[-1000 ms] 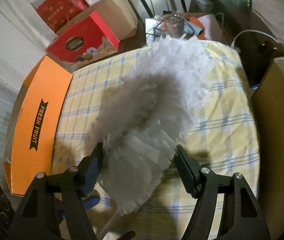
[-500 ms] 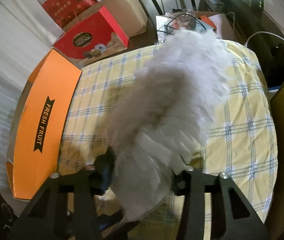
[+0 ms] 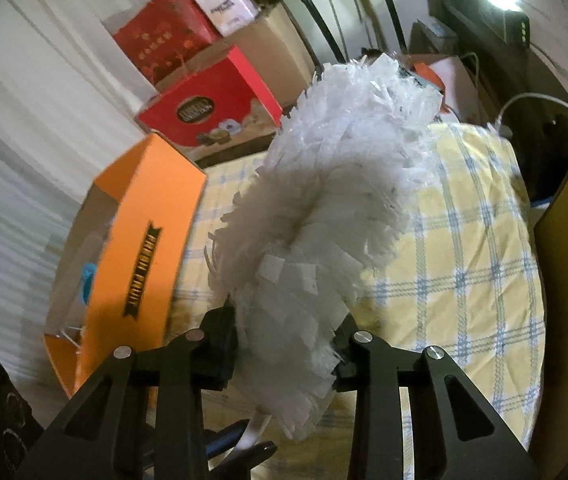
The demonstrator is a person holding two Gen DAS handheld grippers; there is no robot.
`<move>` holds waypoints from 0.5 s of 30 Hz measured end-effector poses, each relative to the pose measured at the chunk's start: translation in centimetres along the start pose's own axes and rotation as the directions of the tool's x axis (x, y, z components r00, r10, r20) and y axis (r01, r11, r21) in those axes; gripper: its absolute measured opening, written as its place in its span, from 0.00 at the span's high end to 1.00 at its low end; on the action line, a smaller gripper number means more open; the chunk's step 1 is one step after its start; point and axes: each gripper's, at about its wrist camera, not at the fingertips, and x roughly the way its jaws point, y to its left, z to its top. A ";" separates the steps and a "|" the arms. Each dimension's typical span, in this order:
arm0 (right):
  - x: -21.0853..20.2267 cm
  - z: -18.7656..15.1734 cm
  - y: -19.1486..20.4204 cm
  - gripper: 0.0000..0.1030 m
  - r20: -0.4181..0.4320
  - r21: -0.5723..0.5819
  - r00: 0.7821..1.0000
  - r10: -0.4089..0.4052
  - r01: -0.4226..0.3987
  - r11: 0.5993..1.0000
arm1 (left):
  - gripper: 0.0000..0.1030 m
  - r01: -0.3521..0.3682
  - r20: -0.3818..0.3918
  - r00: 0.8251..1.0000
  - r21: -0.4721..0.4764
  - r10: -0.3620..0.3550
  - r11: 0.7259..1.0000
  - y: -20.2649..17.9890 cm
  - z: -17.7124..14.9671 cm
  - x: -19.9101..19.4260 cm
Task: Organize objects
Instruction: 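Carry the white duster with the left gripper over the orange box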
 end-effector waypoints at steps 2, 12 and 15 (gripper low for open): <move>-0.5 0.3 0.9 0.67 0.011 -0.005 1.000 0.023 -0.023 1.000 | 0.90 -0.008 0.019 1.000 -0.004 0.008 1.000 0.7 0.1 -1.2; -1.4 1.3 7.1 0.67 0.037 -0.076 0.995 0.088 -0.085 0.994 | 0.89 -0.055 0.062 0.997 -0.005 0.055 0.998 4.3 1.2 -5.9; -1.1 1.7 9.0 0.67 0.035 -0.093 0.993 0.117 -0.113 0.989 | 0.89 -0.080 0.072 0.994 0.021 0.079 0.997 5.2 1.0 -7.5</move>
